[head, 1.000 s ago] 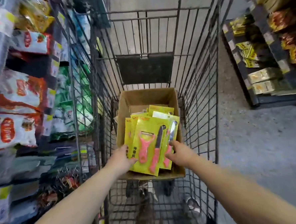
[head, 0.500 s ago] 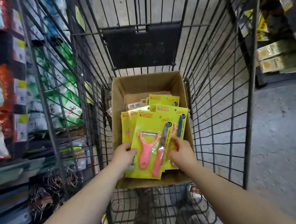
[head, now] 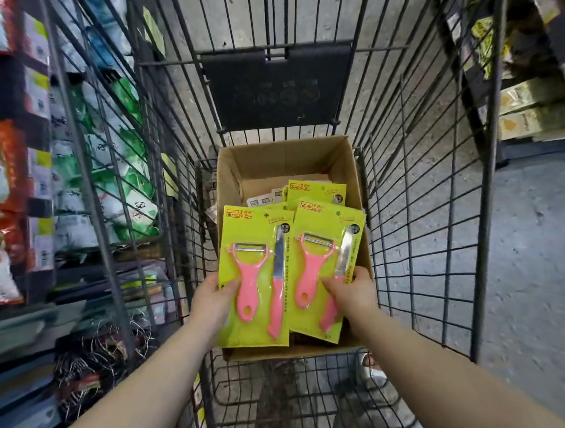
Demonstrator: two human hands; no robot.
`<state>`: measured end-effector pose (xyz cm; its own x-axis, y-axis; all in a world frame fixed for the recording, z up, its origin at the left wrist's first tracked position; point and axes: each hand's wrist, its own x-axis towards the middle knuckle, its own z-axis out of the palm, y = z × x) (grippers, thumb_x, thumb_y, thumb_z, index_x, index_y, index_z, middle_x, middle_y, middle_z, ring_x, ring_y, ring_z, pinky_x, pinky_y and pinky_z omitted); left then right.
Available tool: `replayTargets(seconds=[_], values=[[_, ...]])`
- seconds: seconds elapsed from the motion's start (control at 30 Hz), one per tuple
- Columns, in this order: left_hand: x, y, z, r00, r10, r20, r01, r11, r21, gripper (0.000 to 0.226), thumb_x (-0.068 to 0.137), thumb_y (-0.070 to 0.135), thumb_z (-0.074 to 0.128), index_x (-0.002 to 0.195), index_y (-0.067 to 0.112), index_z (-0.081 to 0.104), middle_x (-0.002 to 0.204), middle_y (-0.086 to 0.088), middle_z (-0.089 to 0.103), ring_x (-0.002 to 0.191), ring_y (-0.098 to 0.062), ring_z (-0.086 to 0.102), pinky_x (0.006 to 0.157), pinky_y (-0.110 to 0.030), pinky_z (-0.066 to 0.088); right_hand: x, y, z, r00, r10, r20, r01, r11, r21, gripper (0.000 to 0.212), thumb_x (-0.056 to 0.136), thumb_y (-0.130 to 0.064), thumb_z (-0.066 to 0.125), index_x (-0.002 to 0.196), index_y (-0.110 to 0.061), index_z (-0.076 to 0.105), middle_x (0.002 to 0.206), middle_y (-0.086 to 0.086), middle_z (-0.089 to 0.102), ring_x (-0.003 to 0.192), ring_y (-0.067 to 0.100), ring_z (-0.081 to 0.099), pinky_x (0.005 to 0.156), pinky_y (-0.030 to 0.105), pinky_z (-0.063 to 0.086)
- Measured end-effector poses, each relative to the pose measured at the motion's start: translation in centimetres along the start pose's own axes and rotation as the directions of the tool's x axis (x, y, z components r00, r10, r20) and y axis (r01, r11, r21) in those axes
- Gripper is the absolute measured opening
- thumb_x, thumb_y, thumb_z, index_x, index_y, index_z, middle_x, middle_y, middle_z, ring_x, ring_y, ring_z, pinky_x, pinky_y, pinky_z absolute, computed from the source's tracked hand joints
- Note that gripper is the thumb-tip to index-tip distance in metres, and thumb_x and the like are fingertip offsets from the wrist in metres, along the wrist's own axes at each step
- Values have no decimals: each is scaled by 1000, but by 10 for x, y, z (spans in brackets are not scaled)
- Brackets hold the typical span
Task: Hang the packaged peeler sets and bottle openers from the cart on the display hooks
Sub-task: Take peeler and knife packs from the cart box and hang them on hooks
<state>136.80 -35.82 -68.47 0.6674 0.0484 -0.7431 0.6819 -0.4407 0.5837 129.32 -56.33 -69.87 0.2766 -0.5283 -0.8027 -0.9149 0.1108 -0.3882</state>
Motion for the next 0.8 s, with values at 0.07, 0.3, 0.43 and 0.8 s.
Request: replayTargets(seconds=[0.07, 0.3, 0.43, 0.8], values=[[-7, 4, -1, 1000, 9, -13, -9, 1000, -21, 18, 92, 12, 56, 79, 25, 54, 79, 2, 60, 69, -4, 52, 52, -19, 42, -6, 0, -4, 999, -16, 31, 13, 996, 86, 29, 81, -19, 68, 100, -17, 47, 102, 10, 62, 88, 27, 62, 83, 48, 54], [-40, 31, -16, 997, 49, -55, -55, 992, -116, 16, 94, 19, 55, 80, 26, 54, 80, 6, 59, 72, -4, 52, 51, -24, 38, -39, -31, -29, 972, -231, 39, 225, 966, 124, 24, 82, -12, 66, 98, -17, 49, 91, 6, 63, 81, 23, 64, 77, 43, 56], [-71, 48, -22, 986, 97, -137, -115, 985, -127, 10, 93, 20, 56, 83, 24, 53, 82, 7, 58, 74, -3, 49, 55, -24, 33, -66, -56, -55, 935, -344, 88, 333, 936, 114, 22, 83, -12, 65, 97, -18, 49, 98, 12, 64, 84, 27, 66, 78, 48, 56], [-217, 95, -11, 884, 180, -431, -291, 934, -207, 27, 92, 22, 57, 114, 7, 58, 121, -17, 61, 104, -29, 57, 84, -39, 46, -153, -99, -150, 744, -622, 243, 617, 780, 107, 24, 83, -16, 65, 98, -21, 46, 96, 10, 62, 87, 29, 63, 79, 48, 54]])
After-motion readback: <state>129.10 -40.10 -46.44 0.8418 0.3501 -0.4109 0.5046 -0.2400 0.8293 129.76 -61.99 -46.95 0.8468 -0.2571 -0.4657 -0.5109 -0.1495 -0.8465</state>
